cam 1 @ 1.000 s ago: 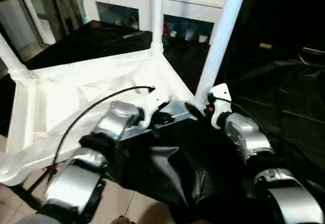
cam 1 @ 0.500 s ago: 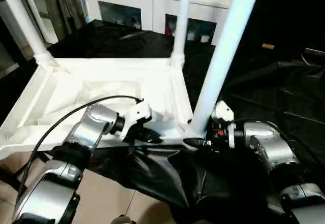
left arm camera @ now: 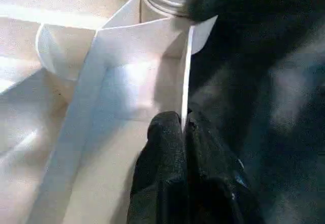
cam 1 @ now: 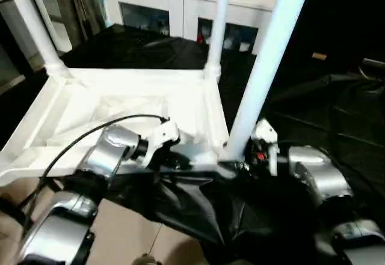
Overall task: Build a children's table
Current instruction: Rotate leg to tighten
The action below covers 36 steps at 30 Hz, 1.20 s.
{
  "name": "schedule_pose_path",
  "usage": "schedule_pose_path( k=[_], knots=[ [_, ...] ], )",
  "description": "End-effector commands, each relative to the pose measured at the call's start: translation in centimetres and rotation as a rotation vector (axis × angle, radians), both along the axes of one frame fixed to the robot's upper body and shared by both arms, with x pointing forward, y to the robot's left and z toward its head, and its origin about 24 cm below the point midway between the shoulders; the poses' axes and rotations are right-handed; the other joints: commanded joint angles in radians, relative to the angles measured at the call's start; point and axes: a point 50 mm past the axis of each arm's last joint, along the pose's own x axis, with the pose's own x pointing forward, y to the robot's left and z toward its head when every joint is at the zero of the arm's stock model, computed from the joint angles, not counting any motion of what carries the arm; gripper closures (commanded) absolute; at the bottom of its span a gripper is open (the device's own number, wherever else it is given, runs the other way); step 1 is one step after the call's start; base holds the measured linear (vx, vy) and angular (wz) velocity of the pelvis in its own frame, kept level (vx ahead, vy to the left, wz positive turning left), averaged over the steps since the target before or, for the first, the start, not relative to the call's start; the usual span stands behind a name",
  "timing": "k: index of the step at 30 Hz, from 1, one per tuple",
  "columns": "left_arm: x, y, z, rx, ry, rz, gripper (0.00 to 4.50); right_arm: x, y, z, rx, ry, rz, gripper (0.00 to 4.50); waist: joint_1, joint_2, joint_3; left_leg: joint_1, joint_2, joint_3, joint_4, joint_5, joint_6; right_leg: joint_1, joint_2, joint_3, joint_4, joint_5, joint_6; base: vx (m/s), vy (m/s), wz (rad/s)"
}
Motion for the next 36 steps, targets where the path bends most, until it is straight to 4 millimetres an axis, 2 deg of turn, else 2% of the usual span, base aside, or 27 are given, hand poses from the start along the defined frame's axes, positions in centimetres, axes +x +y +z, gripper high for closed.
schedule_pose_path(
  k=[1,3,4,7,8,10,11,13,18,23,24,25,28,31,33,36],
  knots=[
    [1.2,-2.5,1.6,-0.080,-0.074,0.068,4.50,-0.3,1.6,-2.5,-0.080,0.081,-0.094,1.75,-0.005,-0.008,-0.057,0.017,0.024,-0.012,-0.070,-0.271,-0.017,0.042,-0.075,0.042,-0.089,-0.352,-0.174,0.000,0.000,0.00],
    [1.7,-3.4,1.7,-0.086,-0.096,0.121,4.50,0.3,1.9,-2.8,-0.067,0.112,-0.228,1.76,-0.012,-0.005,-0.057,0.015,0.025,-0.010,-0.069,-0.264,-0.010,0.041,-0.074,0.045,-0.089,-0.316,-0.178,0.000,0.000,0.00],
    [1.8,-3.6,1.8,-0.087,-0.103,0.139,4.50,0.5,2.0,-2.9,-0.064,0.119,-0.263,1.76,-0.014,-0.007,-0.059,0.015,0.021,-0.008,-0.066,-0.255,-0.001,0.042,-0.070,0.045,-0.087,-0.281,-0.186,0.000,0.000,0.00],
    [2.3,-4.4,1.9,-0.088,-0.121,0.201,4.50,0.9,2.6,-3.1,-0.069,0.126,-0.367,1.76,-0.013,-0.004,-0.060,0.012,0.022,-0.007,-0.065,-0.229,0.008,0.043,-0.072,0.047,-0.084,-0.247,-0.186,0.000,0.000,0.00],
    [2.5,-5.0,1.9,-0.092,-0.127,0.222,4.50,1.0,3.4,-3.2,-0.084,0.113,-0.369,1.76,-0.012,0.003,-0.064,0.013,0.021,-0.008,-0.064,-0.217,0.003,0.044,-0.070,0.045,-0.080,-0.223,-0.191,0.000,0.000,0.00],
    [2.5,-5.7,1.9,-0.099,-0.125,0.224,4.50,0.8,4.8,-3.2,-0.081,0.088,-0.310,1.76,-0.013,-0.001,-0.063,0.012,0.022,-0.007,-0.063,-0.219,0.007,0.046,-0.068,0.044,-0.079,-0.189,-0.201,0.000,0.000,0.00],
    [2.3,-5.9,1.8,-0.101,-0.118,0.206,4.50,0.7,5.2,-3.3,-0.071,0.096,-0.290,1.41,-0.012,-0.002,-0.063,0.010,0.021,-0.006,-0.063,-0.219,0.016,0.048,-0.068,0.044,-0.078,-0.172,-0.205,0.000,0.000,0.00],
    [2.2,-6.1,1.7,-0.101,-0.113,0.185,4.50,0.6,5.4,-3.3,-0.057,0.109,-0.273,1.06,-0.011,-0.001,-0.063,0.010,0.021,-0.006,-0.063,-0.216,0.027,0.050,-0.069,0.044,-0.077,-0.158,-0.210,0.000,0.000,0.00],
    [1.6,-5.3,1.2,-0.096,-0.095,0.124,4.50,1.0,4.5,-2.6,-0.063,0.064,-0.232,0.85,-0.012,0.000,-0.061,0.011,0.023,-0.008,-0.066,-0.249,0.025,0.049,-0.072,0.044,-0.084,-0.221,-0.199,0.000,0.000,0.00],
    [1.1,-4.6,1.1,-0.099,-0.082,0.053,4.50,0.7,3.9,-1.3,0.012,0.004,-0.062,0.85,-0.010,-0.003,-0.064,0.005,0.024,-0.004,-0.059,-0.197,0.061,0.055,-0.069,0.043,-0.071,-0.108,-0.228,0.000,0.000,0.00],
    [1.0,-4.6,1.2,-0.103,-0.079,0.041,4.50,0.6,3.7,-1.2,0.019,0.002,-0.044,0.85,-0.010,-0.003,-0.064,0.005,0.024,-0.004,-0.059,-0.193,0.062,0.055,-0.067,0.042,-0.070,-0.106,-0.231,0.000,0.000,0.00],
    [0.2,-4.0,1.3,-0.127,-0.056,-0.060,4.50,-0.2,3.0,-0.4,0.060,-0.017,0.108,0.85,-0.006,-0.005,-0.062,0.006,0.026,-0.003,-0.059,-0.200,0.068,0.057,-0.069,0.040,-0.073,-0.123,-0.234,0.000,0.000,0.00],
    [-0.3,-3.4,1.3,-0.129,-0.033,-0.121,4.50,-0.9,2.6,-0.1,0.064,-0.023,0.217,0.85,-0.001,-0.005,-0.064,0.004,0.030,-0.003,-0.057,-0.195,0.087,0.057,-0.069,0.041,-0.069,-0.110,-0.234,0.000,0.000,0.00],
    [-0.9,-1.9,1.1,-0.088,-0.017,-0.179,4.50,-1.9,1.6,0.2,0.059,-0.001,0.341,0.85,0.000,-0.003,-0.060,0.009,0.032,-0.001,-0.059,-0.220,0.082,0.049,-0.069,0.041,-0.076,-0.162,-0.235,0.000,0.000,0.00],
    [-1.0,-1.4,1.1,-0.082,-0.012,-0.190,4.50,-2.1,1.4,0.2,0.048,0.013,0.375,0.85,0.001,-0.001,-0.060,0.007,0.033,-0.003,-0.062,-0.228,0.071,0.050,-0.068,0.041,-0.074,-0.179,-0.232,0.000,0.000,0.00],
    [-1.1,-0.9,1.1,-0.071,-0.009,-0.197,4.50,-2.5,1.0,0.1,0.030,0.028,0.415,0.85,0.001,-0.007,-0.058,0.008,0.032,-0.003,-0.063,-0.238,0.057,0.048,-0.070,0.042,-0.077,-0.204,-0.226,0.000,0.000,0.00]
  ],
)
